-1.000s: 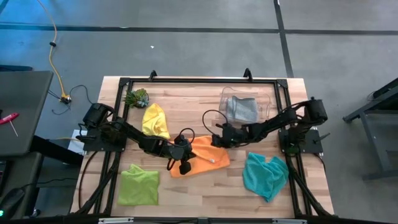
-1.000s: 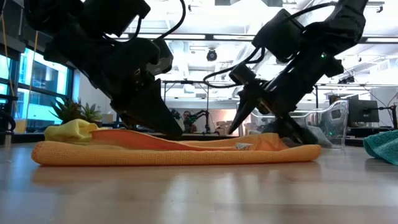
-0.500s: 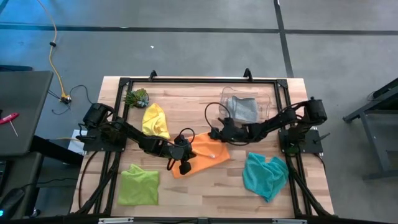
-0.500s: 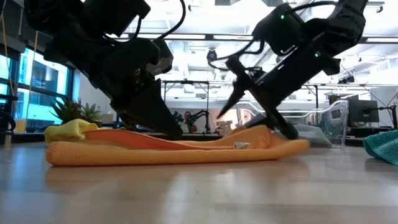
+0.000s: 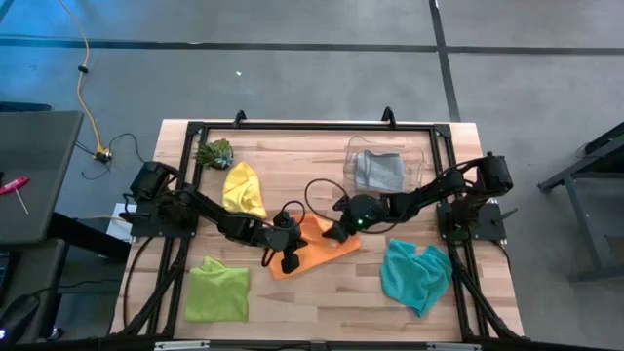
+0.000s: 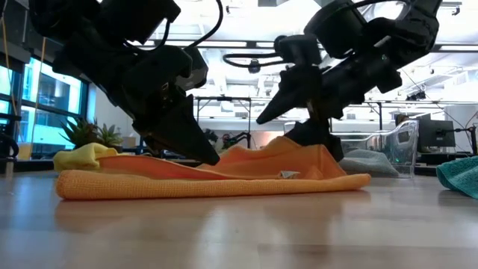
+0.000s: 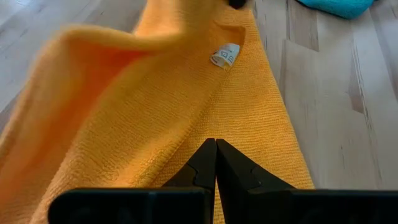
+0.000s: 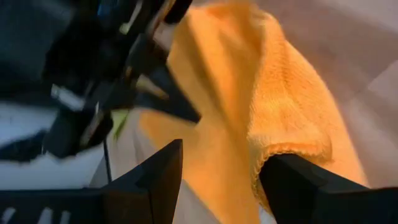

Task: Fold microfiber towels
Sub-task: Fold the orange microfiber towel

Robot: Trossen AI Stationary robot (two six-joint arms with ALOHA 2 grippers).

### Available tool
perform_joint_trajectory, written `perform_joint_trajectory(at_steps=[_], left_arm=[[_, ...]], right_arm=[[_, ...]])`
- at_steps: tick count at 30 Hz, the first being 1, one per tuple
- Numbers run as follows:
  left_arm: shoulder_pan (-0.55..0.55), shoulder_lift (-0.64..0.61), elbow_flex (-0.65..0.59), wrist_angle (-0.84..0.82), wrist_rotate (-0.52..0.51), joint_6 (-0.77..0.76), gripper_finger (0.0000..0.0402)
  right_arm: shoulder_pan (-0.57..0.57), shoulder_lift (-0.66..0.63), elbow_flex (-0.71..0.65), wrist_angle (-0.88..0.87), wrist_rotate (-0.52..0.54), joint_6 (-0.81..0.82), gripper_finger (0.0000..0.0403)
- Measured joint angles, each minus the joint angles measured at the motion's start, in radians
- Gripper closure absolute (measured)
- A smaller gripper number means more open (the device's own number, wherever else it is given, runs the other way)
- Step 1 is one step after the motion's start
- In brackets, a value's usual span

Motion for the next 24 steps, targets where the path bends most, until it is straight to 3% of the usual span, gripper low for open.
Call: perform_joint_trajectory(at_steps=[7,17,24], left_arm=[[0.000,0.000,0.000,0.000,0.000,0.000,0.0402],[0.000,0.000,0.000,0.000,-0.008,0.000,0.0402],[0.000,0.000,0.000,0.000,-0.008,0.000,0.0401]], right_arm=[[-0.022,-0.021,0.000,0.000,0.032,-0.026,0.0210],[-0.109,-0.173,0.000,-0.004,0.112,-0.102,0.0210],[-0.157,-0.287,0.001,-0.327,0.161,-0.112,0.0210]])
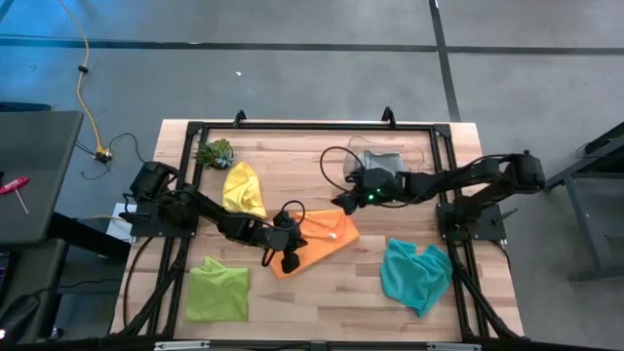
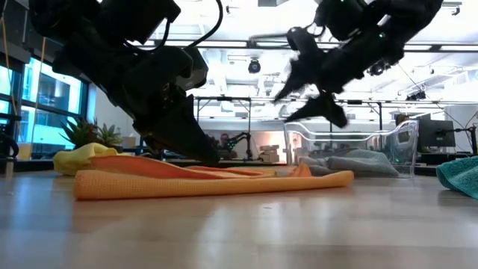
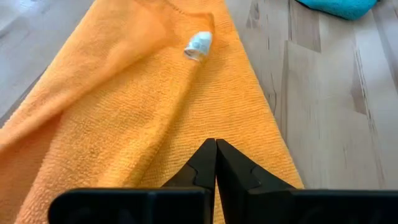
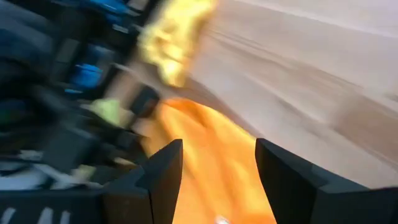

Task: Fold microfiber towels
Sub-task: Fold the orange microfiber towel

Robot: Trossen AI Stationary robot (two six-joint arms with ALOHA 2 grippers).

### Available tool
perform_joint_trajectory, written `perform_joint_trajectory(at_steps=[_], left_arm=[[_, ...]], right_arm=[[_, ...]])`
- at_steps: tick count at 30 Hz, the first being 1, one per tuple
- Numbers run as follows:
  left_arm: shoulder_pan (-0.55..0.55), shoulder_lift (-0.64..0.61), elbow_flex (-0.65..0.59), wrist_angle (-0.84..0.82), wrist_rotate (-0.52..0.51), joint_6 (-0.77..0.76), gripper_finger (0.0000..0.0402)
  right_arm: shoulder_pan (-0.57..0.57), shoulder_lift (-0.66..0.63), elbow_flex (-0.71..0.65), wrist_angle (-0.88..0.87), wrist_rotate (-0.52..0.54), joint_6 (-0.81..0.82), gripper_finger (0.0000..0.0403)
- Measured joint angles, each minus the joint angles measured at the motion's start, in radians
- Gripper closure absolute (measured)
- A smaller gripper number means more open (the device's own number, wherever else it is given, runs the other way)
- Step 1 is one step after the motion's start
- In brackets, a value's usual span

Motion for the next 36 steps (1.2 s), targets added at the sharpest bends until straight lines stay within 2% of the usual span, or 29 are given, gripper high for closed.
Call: perform_joint_trajectory(at_steps=[4,7,12,19,23,25,28,33,36], left_arm=[[0.000,0.000,0.000,0.000,0.000,0.000,0.0401],[0.000,0.000,0.000,0.000,0.000,0.000,0.0401],[0.000,0.000,0.000,0.000,-0.008,0.000,0.0401],[0.000,0.000,0.000,0.004,-0.014,0.000,0.0402],[0.001,-0.032,-0.001,0.006,0.077,0.054,0.0401],[0.001,-0.067,0.001,0.003,0.134,0.096,0.0401],[0.000,-0.168,-0.001,-0.080,0.143,0.137,0.0401],[-0.009,-0.387,0.000,-0.170,0.004,0.103,0.0402],[-0.051,-0.473,0.001,-0.166,-0.113,0.070,0.0401]], right_arm=[[-0.008,-0.049,0.000,-0.158,0.052,0.001,0.0210],[0.000,-0.092,0.000,-0.204,0.099,-0.005,0.0210],[0.041,-0.122,0.000,-0.211,0.052,-0.027,0.0211],[0.205,0.003,0.000,-0.200,0.022,0.115,0.0242],[0.226,0.078,0.000,-0.208,0.048,0.122,0.0294],[0.211,0.092,0.020,-0.217,0.045,0.055,0.0329],[0.190,0.090,0.079,-0.263,0.042,-0.085,0.0387],[0.182,0.106,0.200,-0.411,0.036,-0.418,0.0396],[0.174,0.140,0.222,-0.449,0.001,-0.521,0.0400]])
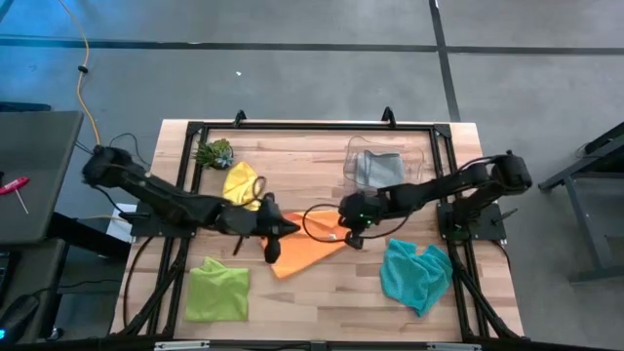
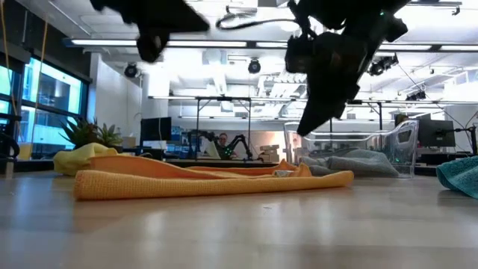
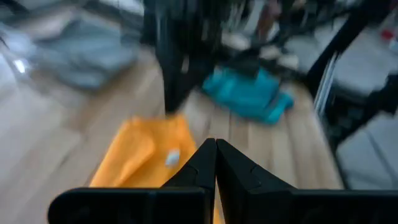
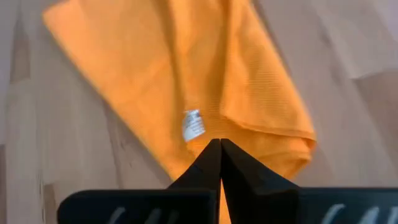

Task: Fold microfiber towels
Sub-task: Fold the orange microfiber towel

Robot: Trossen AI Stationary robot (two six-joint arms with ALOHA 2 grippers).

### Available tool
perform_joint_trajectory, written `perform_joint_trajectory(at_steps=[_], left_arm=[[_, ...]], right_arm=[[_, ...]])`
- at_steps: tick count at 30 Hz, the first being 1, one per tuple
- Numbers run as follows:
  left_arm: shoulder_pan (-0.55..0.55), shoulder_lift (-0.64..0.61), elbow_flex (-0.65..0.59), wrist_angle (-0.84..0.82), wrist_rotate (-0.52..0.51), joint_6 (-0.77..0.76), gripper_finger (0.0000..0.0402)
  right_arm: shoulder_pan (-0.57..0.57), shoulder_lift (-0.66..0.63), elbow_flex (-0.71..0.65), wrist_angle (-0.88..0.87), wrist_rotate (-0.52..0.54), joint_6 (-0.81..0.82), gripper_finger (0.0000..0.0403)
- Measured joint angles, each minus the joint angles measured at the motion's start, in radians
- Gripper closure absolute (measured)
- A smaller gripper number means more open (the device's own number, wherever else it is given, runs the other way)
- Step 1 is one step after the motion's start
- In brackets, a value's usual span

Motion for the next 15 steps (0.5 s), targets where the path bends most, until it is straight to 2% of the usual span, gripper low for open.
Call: perform_joint_trajectory(at_steps=[5,10,15], left_arm=[[-0.106,0.028,-0.011,-0.006,-0.147,-0.098,0.0402],[-0.205,0.190,-0.014,0.033,-0.160,-0.284,0.0402],[-0.245,0.370,-0.011,0.116,-0.150,-0.446,0.0401]], right_arm=[[-0.036,0.084,-0.001,0.011,-0.066,-0.051,0.0402],[-0.050,0.123,0.010,0.042,-0.144,-0.130,0.0403],[-0.050,0.151,0.008,0.068,-0.162,-0.158,0.0403]])
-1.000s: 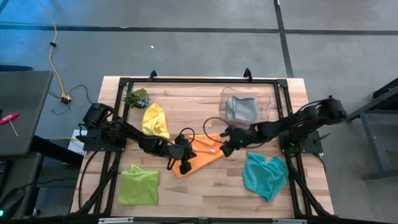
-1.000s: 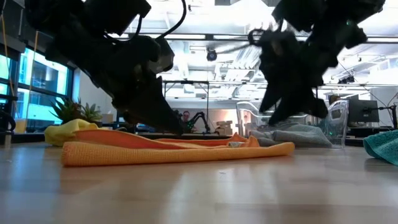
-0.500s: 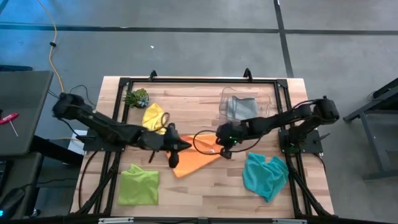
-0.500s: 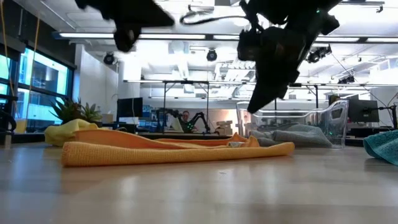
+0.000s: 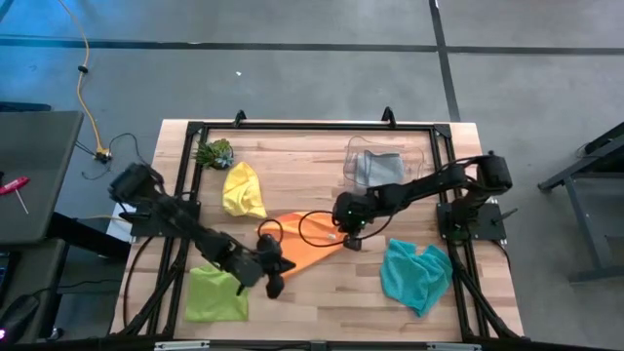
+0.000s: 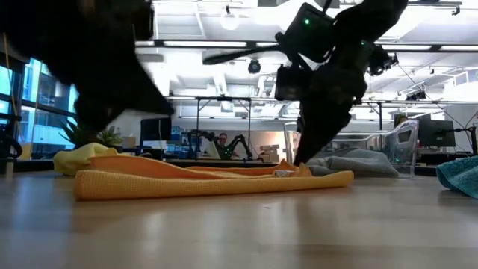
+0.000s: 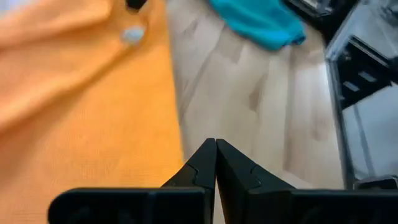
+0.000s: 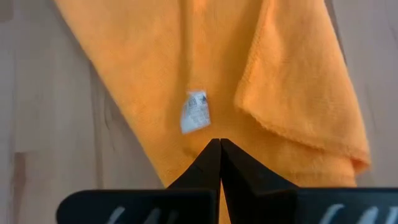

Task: Fold microfiber towels
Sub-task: Fold the orange microfiber towel

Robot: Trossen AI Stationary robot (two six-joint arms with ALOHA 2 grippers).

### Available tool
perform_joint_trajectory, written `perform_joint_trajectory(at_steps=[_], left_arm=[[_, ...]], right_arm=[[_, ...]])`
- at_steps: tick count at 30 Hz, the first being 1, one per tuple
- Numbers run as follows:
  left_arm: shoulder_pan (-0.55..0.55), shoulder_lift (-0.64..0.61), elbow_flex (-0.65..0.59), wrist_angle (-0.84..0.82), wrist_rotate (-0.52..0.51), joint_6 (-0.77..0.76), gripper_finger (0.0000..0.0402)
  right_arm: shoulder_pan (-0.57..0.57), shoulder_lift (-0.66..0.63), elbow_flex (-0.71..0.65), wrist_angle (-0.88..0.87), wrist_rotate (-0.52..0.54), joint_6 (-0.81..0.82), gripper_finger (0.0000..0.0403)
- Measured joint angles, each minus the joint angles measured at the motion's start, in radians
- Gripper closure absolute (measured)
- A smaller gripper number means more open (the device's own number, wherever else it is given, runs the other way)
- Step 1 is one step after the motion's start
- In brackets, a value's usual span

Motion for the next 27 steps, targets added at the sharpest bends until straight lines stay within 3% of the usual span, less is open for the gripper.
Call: perform_joint_trajectory(at_steps=[6,13,20,27], left_arm=[[0.021,0.109,-0.002,0.064,0.011,-0.098,0.0401],[0.070,0.145,-0.004,0.051,0.099,-0.057,0.0402],[0.103,0.159,-0.003,0.055,0.143,-0.002,0.0402],[0.126,0.155,-0.003,0.058,0.166,0.029,0.0402]], right_arm=[[-0.007,0.032,0.000,0.076,0.014,0.000,0.0403],[-0.061,0.040,0.028,0.116,0.166,-0.022,0.0403],[-0.214,0.039,0.169,0.108,0.336,-0.145,0.0403],[-0.310,0.018,0.383,-0.093,0.303,-0.199,0.0403]])
